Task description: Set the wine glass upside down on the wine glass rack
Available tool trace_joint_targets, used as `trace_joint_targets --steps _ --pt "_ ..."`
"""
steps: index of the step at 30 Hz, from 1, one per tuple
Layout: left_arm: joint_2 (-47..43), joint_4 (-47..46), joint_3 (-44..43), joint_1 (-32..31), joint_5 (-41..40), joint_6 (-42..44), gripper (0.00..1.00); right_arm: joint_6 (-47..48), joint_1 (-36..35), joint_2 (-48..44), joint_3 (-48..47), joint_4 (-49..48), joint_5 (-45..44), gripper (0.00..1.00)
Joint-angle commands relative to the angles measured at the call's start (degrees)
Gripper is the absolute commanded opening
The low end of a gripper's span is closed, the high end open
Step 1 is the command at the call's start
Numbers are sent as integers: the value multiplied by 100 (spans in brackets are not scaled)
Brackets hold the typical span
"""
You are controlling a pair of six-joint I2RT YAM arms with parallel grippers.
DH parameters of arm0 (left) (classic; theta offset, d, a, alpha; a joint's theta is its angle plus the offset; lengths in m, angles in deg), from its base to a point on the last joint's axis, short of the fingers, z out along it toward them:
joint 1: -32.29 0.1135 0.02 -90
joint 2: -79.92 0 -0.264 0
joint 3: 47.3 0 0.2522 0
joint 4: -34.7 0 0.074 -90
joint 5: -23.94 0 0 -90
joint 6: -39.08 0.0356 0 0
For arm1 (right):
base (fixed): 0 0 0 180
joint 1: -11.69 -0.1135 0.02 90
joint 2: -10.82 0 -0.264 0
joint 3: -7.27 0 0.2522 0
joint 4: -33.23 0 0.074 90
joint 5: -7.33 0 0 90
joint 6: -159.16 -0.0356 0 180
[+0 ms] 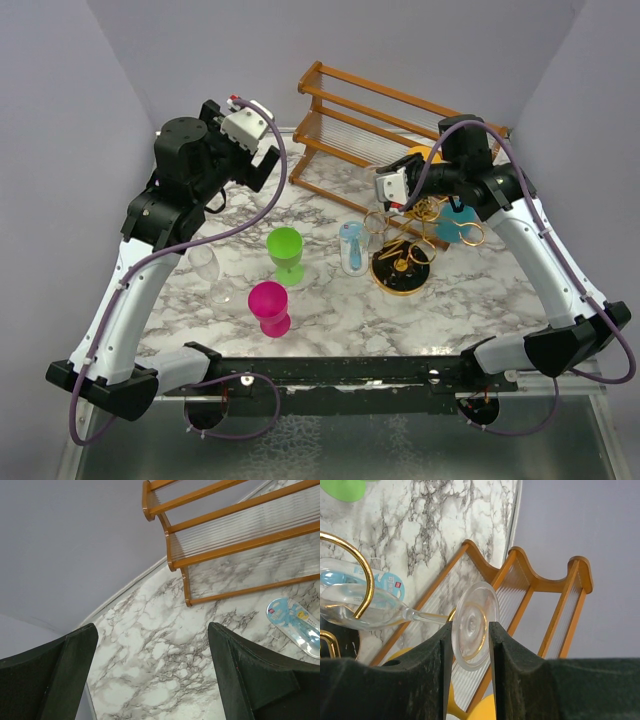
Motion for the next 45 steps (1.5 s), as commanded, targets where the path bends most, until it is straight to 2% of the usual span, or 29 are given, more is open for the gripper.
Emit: trace_joint_targets --steps 1,18,27,36,45 --pt "-83 -75 50 25 57 65 94 -58 -45 -10 -30 -14 362 34" --pt "-126 -88 155 24 20 121 94 -71 -47 -49 -94 194 640 39" --pt "-175 -84 298 28 -119 157 95 -382 -47 -23 -453 348 1320 42" --pt "-333 116 658 96 -373 282 95 -1583 -46 -251 -657 91 1755 47" --pt "-608 693 1068 475 -78 271 95 -3983 -47 -935 -469 -886 1137 52"
